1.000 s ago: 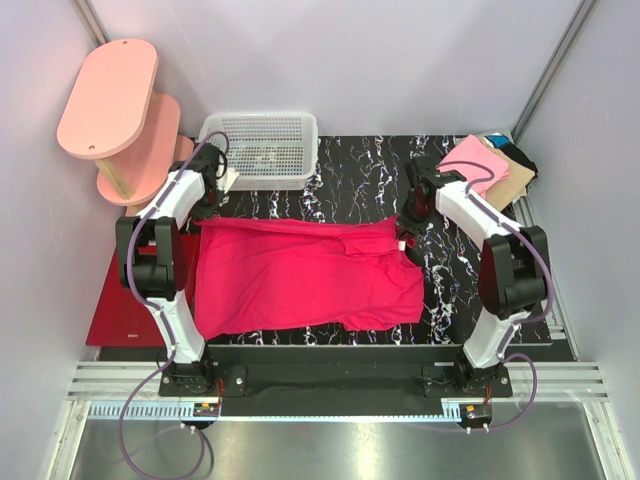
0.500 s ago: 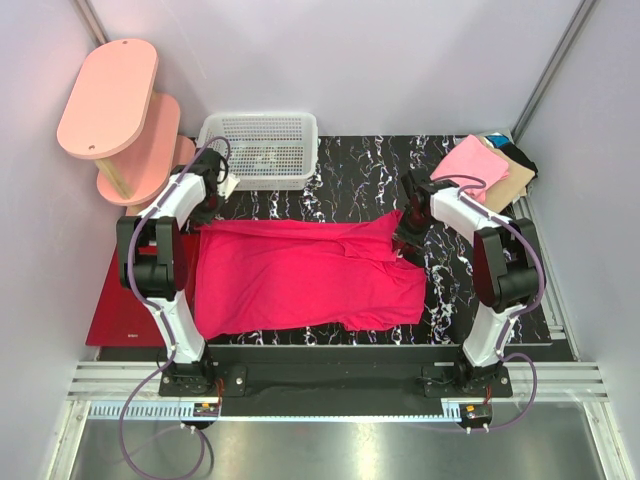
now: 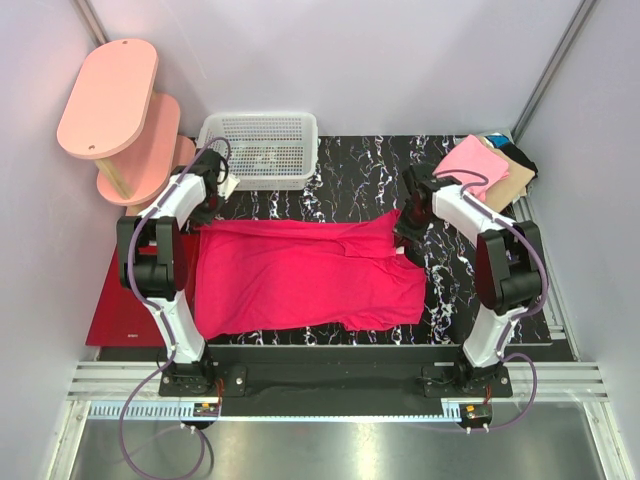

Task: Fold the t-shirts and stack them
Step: Flatten out the tshirt

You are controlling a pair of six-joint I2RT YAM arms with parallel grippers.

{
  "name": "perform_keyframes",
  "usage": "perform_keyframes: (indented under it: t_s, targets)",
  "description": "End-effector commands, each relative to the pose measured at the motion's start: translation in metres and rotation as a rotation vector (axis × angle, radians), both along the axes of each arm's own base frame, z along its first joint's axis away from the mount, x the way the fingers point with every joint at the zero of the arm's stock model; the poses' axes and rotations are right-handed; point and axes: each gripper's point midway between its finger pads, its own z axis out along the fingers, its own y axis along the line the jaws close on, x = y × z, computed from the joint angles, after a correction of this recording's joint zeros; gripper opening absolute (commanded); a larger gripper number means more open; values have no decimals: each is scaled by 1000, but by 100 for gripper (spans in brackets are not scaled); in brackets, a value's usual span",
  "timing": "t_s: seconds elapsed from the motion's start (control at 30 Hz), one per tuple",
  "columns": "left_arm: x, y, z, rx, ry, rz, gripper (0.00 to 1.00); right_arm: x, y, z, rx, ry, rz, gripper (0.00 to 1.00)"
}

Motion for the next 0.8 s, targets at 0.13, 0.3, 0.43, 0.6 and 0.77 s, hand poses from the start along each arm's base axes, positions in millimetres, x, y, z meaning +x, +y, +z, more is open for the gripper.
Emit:
perform_keyframes:
  t_s: [0.13, 0.3, 0.43, 0.6, 0.77]
  targets:
    - [15, 11, 25, 51, -77, 5, 0, 33, 9, 83, 81, -198, 13, 0]
    - [12, 11, 23, 49, -67, 4, 0, 38, 9, 83, 76, -198, 11, 0]
    - [11, 12, 23, 56, -65, 4, 0, 39, 8, 70, 60, -169, 11, 2]
    - [9, 10, 25, 45, -71, -2, 0, 28, 7, 43, 51, -92, 27, 24]
    - [6, 10, 22, 48, -62, -4, 0, 18, 7, 28, 57, -59, 29, 41]
